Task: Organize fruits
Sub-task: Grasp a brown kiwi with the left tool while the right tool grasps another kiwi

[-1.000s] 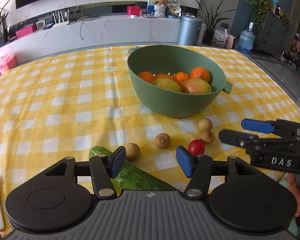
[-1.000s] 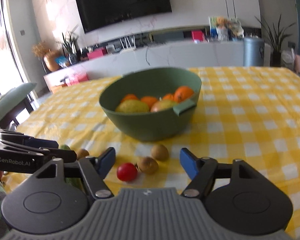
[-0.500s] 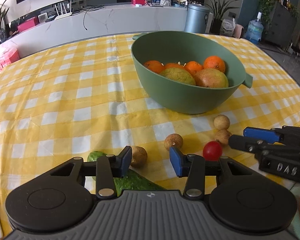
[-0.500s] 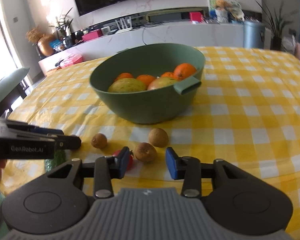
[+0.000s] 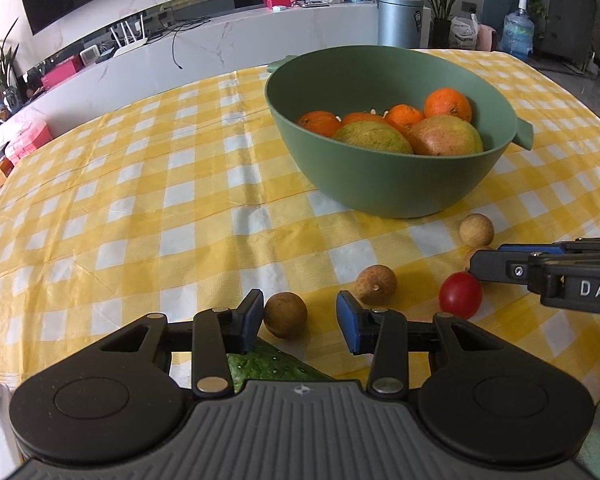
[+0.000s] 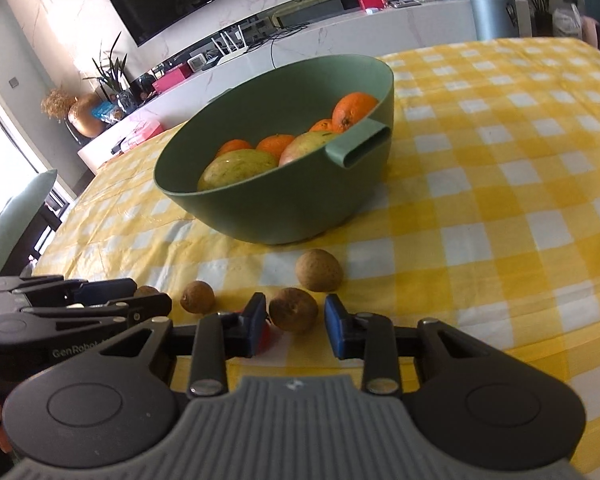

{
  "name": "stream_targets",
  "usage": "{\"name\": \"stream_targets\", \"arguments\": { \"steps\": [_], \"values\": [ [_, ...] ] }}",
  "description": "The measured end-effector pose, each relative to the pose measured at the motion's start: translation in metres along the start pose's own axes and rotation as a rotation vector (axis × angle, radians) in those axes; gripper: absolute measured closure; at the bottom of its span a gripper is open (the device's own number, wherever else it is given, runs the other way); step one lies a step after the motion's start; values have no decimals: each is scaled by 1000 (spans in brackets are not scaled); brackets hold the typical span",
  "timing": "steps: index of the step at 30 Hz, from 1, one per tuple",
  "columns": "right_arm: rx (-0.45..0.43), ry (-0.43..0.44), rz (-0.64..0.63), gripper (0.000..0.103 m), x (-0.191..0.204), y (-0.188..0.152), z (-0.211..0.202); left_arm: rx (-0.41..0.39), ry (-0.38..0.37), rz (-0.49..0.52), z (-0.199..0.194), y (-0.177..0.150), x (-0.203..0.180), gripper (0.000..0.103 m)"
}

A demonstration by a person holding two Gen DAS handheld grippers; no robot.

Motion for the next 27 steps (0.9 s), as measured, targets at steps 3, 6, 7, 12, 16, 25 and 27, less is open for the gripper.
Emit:
{"name": "stream_targets", "arguments": {
  "steps": [3,6,7,12,16,25,27],
  "values": [
    [6,11,32,74,-3,0,2,2,7,-9,1,0,2,62],
    [7,16,29,78,-2,-1,2,0,21,-17,1,-1,4,69],
    [5,13,23,78,-1,-1,2,0,23,-22,1,-1,5,70],
    [3,10,18,79,0,-2,2,-4,25,-37,1,-1,8,76],
    [1,9,12,79,-1,-1,2,-10,29,-38,0,-1,8,76],
    [-55,13,-28,79,5,-3,-13,-92,26,-104,-18,0,16,76],
    [-73,16,-41,79,8,-4,-19,-115,4,-118,-24,1,16,76]
  ]
}}
Point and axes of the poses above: each gripper's, at about its wrist camera, not at the fingertips, and z roughly the way its jaws point, x to its left, y to its top, the point moved 1 cm from there along z, roughly the way its jaws point, and after that the axes turned 2 degrees about z, right-handed, at the moved point
